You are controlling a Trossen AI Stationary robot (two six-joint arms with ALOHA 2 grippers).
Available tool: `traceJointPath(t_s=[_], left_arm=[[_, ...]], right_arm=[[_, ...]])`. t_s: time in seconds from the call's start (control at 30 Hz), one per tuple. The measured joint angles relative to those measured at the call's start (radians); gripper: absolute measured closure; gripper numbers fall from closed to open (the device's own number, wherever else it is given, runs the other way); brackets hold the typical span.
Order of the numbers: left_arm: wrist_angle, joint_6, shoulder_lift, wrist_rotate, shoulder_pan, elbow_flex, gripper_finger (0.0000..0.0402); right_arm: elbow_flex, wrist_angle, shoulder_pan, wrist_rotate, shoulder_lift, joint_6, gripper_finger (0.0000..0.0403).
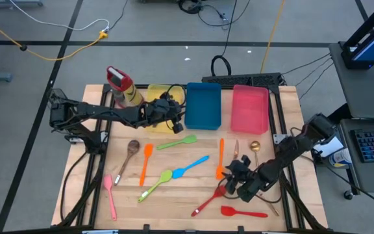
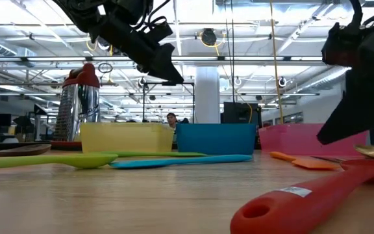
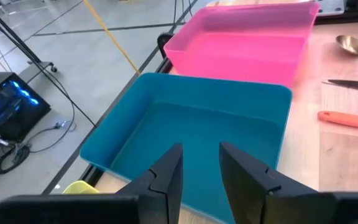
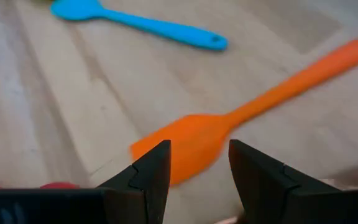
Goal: Pick & Place Kitchen Items
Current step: Put the top bronze knife into the yellow bin
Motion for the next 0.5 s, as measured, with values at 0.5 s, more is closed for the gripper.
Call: traceJointPath(t_s=[0.5], left_arm=[[-0.041, -0.03, 0.0, 0.0, 0.0, 0.0, 0.0295]], right_arm=[[0.0, -0.24, -0.036, -0.228, -0.047, 0.213, 0.0248]])
